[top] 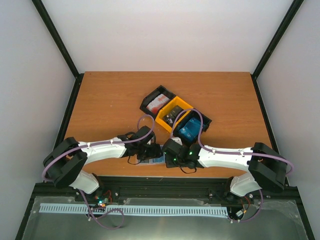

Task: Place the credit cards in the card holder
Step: Insert the credit card into the card holder, then turn over the card slot in the card holder.

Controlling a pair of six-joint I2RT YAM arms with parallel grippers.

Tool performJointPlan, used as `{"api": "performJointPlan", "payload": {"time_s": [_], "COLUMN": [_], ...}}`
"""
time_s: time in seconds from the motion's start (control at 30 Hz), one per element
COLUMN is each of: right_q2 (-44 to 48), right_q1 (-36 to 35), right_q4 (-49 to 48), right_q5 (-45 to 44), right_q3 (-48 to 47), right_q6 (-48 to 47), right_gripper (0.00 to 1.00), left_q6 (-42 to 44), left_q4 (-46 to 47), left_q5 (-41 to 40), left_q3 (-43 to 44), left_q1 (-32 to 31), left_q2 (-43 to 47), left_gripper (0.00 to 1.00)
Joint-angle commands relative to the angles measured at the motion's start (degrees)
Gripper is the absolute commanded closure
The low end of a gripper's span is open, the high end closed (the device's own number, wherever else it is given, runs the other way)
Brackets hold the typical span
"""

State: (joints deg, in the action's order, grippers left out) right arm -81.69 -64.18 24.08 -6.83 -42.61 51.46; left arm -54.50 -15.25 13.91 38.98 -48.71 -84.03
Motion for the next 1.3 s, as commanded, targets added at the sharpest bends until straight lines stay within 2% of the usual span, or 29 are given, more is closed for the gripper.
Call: {"api": "performJointPlan", "payload": {"time_s": [0.0,0.3,0.47,0.57,0.7,0.9,1.27], "right_q2": [0.49,7.53,8.31,7.05,5.73,5.75,5.21], "right_q1": [-0.50,-0.50,-0.34,0.28,1.41,2.63,2.84], "right_q4": [2.05,1.08,-3.79,-4.75,-5.45,-7.69,-9.26], "right_q5": [-2.25,-3.45,-0.10,1.28,2.46,4.45,6.02], "right_q3": [-0.67,0.29,2.55,3.22,4.29,5.85,6.29], "right_q6": [-0.13,-0.90,-0.70,-0.01,0.72,0.62,0.10], "right_gripper": [0.97,0.97,0.97,0.97,0.97,0.97,0.97], "left_q6": [-0.31,-1.59,-1.83,-0.94,-0.90,-0.31,-0.81], "left_q4": [-3.33,-8.54,-9.08,-6.27,-1.02,-0.06,-1.22], "left_q5": [-3.63,-7.74,-9.63,-6.62,-2.33,-2.77,-5.21], "left_q3": [2.00,3.16,1.75,0.97,-0.15,-0.19,-1.15], "left_q1": [-0.45,-0.42,-0.42,-0.43,-0.47,-0.42,-0.45], "left_q2": [1.38,5.91,8.11,8.16,6.59,1.56,-1.08], "left_gripper": [0.32,0.30,0.47,0.56,0.61,0.67,0.71]}}
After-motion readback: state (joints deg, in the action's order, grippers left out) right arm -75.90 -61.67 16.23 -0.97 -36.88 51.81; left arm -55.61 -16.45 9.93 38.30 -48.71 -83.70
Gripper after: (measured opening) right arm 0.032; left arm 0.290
